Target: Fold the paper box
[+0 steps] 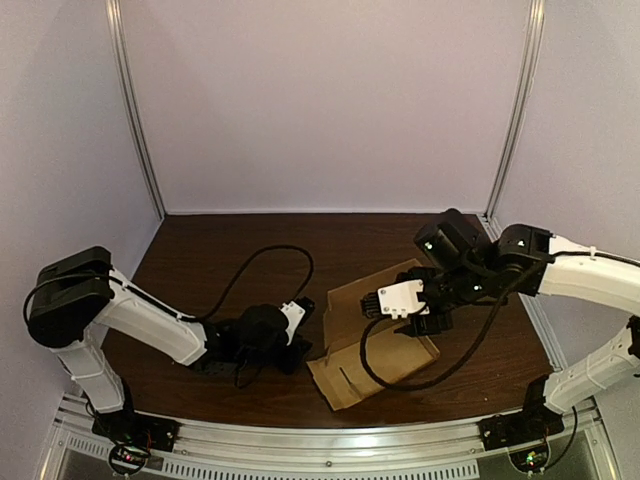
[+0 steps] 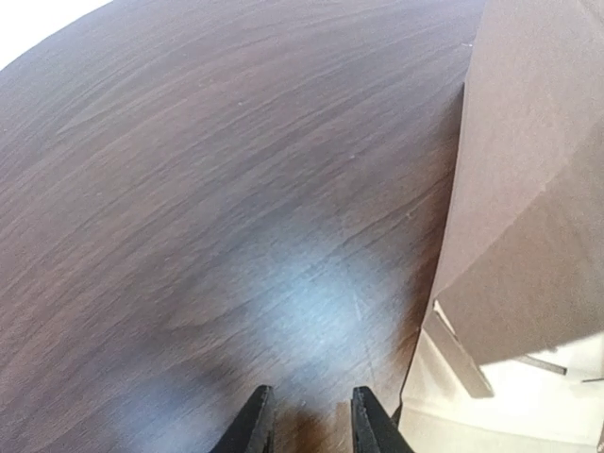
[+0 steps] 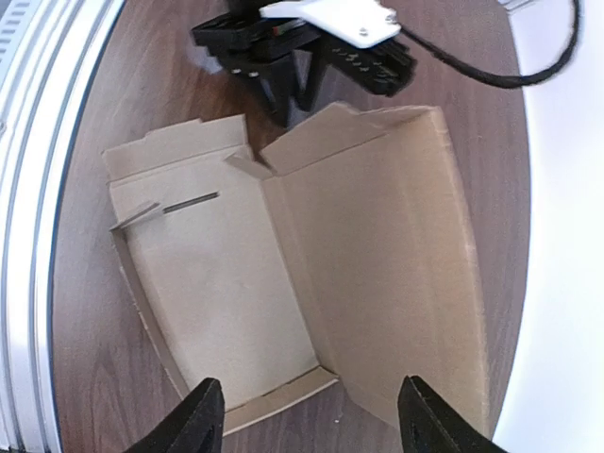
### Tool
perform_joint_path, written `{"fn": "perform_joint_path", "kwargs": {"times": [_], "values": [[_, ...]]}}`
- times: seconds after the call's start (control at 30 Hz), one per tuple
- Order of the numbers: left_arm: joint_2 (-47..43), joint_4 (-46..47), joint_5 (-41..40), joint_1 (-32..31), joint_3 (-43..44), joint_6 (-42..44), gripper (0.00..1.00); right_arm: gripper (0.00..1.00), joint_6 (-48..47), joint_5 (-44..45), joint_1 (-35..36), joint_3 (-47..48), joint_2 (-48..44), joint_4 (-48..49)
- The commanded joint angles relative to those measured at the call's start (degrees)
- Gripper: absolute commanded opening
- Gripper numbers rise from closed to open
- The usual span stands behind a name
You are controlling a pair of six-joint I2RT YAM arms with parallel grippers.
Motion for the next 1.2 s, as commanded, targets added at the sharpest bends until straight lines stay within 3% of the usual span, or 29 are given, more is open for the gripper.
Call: {"fn": "perform_joint_path", "kwargs": {"times": [0.0,0.17,0.37,0.43,0.5,0.67,0.7,0.8,0.93,1.17], "values": [[-5.8,-8.93,-2.69,0.27,0.57,-1.28,0.31,0.68,-5.44,2.79,-2.18,7.14,2.97,-6.49],[-15.63,-18.08,-5.06,0.27,-2.51,-9.88,0.36,0.8,-9.99,2.58,-5.32,15.35,9.83,-5.49],[-28.18,-20.14,-4.37,0.18,-9.29,-16.54,0.37,0.8,-13.19,2.81,-8.62,23.0,20.13,-10.0],[-31.57,-20.57,-3.76,0.16,-11.09,-16.81,0.37,0.74,-13.23,1.93,-9.63,25.09,22.48,-11.74],[-33.66,-22.46,-3.75,0.1,-11.25,-16.85,0.37,0.61,-13.24,1.29,-10.24,26.71,23.81,-13.73],[-30.71,-26.37,-1.02,0.09,-8.65,-18.5,0.39,0.06,-12.69,1.59,-10.6,27.41,23.63,-17.17],[-28.87,-26.37,-0.37,0.1,-7.96,-19.49,0.39,0.0,-11.96,2.26,-10.62,26.83,23.2,-16.94],[-22.01,-24.79,0.33,0.1,-6.52,-23.23,0.39,0.0,-8.77,3.63,-11.09,25.48,21.88,-16.52],[-16.49,-15.94,-0.14,0.16,-8.03,-27.27,0.41,0.0,-1.65,2.48,-13.47,22.9,18.16,-14.3],[-10.04,-4.25,-0.49,0.15,-8.02,-27.05,0.44,0.0,5.78,2.21,-14.08,15.32,10.12,-12.09]]}}
